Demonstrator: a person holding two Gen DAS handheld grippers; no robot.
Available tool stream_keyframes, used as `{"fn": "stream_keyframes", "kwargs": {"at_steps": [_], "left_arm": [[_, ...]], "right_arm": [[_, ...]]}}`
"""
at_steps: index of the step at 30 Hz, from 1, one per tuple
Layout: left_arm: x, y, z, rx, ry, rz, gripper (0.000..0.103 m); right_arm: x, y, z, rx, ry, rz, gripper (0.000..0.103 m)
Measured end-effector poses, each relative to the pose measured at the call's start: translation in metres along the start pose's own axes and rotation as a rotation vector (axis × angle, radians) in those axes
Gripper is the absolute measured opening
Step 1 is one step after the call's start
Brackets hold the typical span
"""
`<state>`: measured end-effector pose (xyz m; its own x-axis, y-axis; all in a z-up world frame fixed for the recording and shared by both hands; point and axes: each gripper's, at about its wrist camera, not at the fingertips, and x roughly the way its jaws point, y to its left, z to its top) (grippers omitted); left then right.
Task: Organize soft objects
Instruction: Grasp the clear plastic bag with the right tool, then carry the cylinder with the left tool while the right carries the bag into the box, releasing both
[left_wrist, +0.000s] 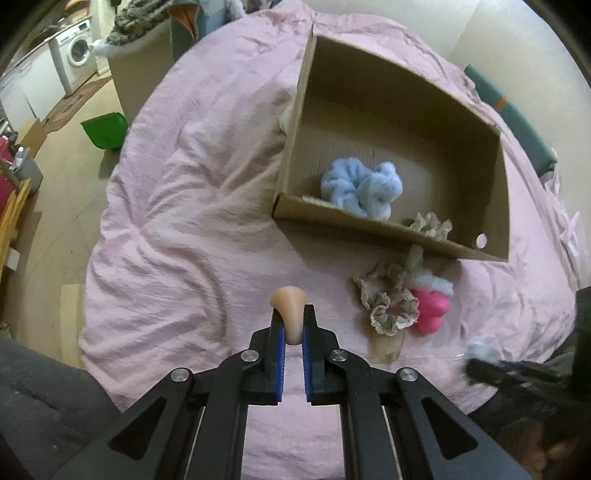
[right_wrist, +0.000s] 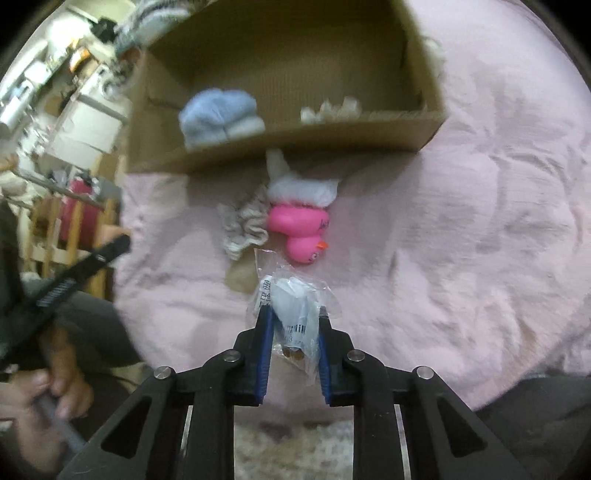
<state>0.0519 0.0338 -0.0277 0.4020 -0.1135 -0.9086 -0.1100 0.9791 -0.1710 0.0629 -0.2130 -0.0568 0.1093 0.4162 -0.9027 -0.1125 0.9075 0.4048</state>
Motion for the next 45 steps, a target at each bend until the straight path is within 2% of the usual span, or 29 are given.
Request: {"fn": "stream_keyframes", "kwargs": {"at_steps": [3,8,12,15,20,27,31,39,45], "left_arm": [[-0.014,-0.001,0.002,-0.003,-0.031,-0.010,0.007],[-0.039,-0.015,0.010,0.050,-0.096,0.032,0.007],[-0.058,-0.017,0.020,0.031,-0.103,0.021,0.007],[-0.065,-0.022,0.031,0.056,-0.144,0.015,0.007],[-0.051,-0.028,0.048,0.126,-0.179,-0.006,0.007],[-0.027,-0.036,0.084,0.138,-0.167,-0.040,0.007],[-0.016,-0.049,0.100,0.156,-0.192,-0.036,0.008],[0.013,-0.066,0.107,0.205,-0.140,0.000,0.008],[0.022,-0.068,0.107,0.256,-0.203,-0.008,0.008]], "right_arm": [[-0.040,-0.006,0.001,-0.007,-0.103,0.075,0.023],[-0.075,-0.009,0.014,-0.027,-0.205,0.112,0.023],[-0.092,-0.005,0.023,-0.044,-0.267,0.120,0.023],[-0.101,0.002,0.028,-0.055,-0.327,0.112,0.023],[-0.101,0.001,0.050,-0.039,-0.383,0.089,0.023],[-0.085,-0.002,0.083,-0.032,-0.410,0.081,0.023],[-0.069,-0.001,0.095,-0.051,-0.400,0.052,0.023],[-0.039,-0.010,0.105,-0.034,-0.361,0.041,0.022],[-0.030,-0.014,0.102,-0.025,-0.353,0.018,0.022]]}}
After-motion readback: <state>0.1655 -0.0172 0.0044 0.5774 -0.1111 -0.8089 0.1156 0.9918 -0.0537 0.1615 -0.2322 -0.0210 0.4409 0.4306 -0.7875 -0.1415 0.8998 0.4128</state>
